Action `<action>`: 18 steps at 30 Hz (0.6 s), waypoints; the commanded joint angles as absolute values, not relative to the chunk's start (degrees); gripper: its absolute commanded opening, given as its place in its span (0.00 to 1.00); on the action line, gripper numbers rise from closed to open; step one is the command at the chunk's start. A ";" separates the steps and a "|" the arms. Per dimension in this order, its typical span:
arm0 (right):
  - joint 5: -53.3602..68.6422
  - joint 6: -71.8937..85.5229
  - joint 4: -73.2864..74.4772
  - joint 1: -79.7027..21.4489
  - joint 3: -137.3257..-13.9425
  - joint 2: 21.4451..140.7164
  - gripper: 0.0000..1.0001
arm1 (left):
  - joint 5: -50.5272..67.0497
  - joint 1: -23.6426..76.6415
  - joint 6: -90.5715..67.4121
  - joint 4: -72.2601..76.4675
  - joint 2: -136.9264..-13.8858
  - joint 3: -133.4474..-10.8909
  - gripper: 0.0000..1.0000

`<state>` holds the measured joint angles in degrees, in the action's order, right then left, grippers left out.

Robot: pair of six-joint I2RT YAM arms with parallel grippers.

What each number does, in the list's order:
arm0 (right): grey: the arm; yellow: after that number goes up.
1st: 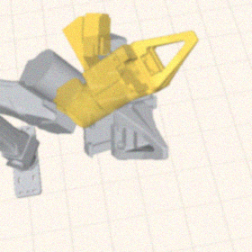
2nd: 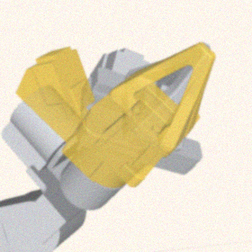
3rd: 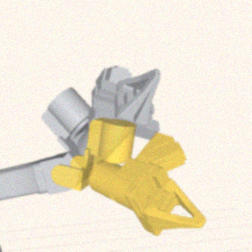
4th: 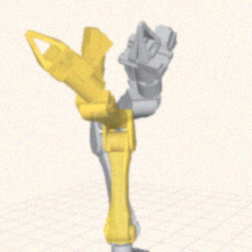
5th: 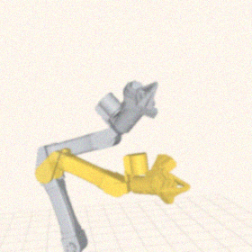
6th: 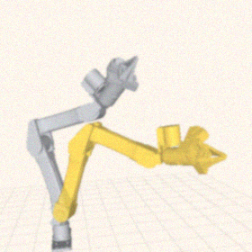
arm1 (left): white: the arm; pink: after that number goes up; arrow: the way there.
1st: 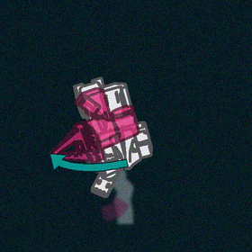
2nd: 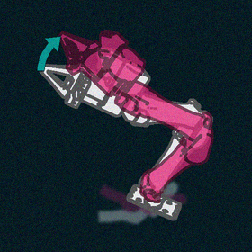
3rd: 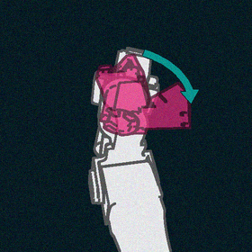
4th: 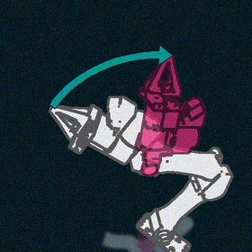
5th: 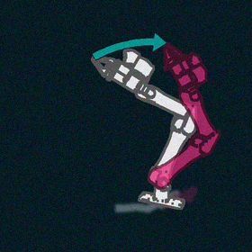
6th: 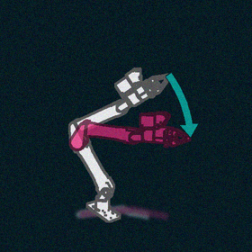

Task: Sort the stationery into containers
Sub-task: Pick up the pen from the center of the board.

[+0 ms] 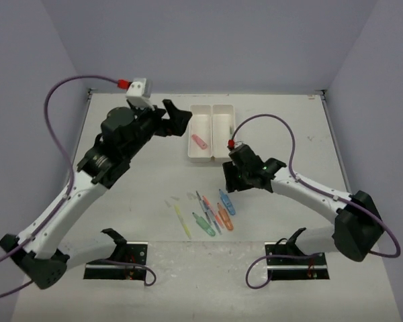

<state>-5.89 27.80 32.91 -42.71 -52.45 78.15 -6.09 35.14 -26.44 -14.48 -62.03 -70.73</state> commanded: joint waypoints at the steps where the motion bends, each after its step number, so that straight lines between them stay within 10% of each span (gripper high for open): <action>1: -9.15 30.30 31.22 -46.04 -54.08 84.92 0.51 | -9.13 34.63 -27.37 -21.16 -55.46 -62.14 1.00; 18: -9.79 32.62 31.11 -48.60 -52.34 93.25 0.46 | -11.47 34.63 -25.68 -27.64 -48.27 -53.12 1.00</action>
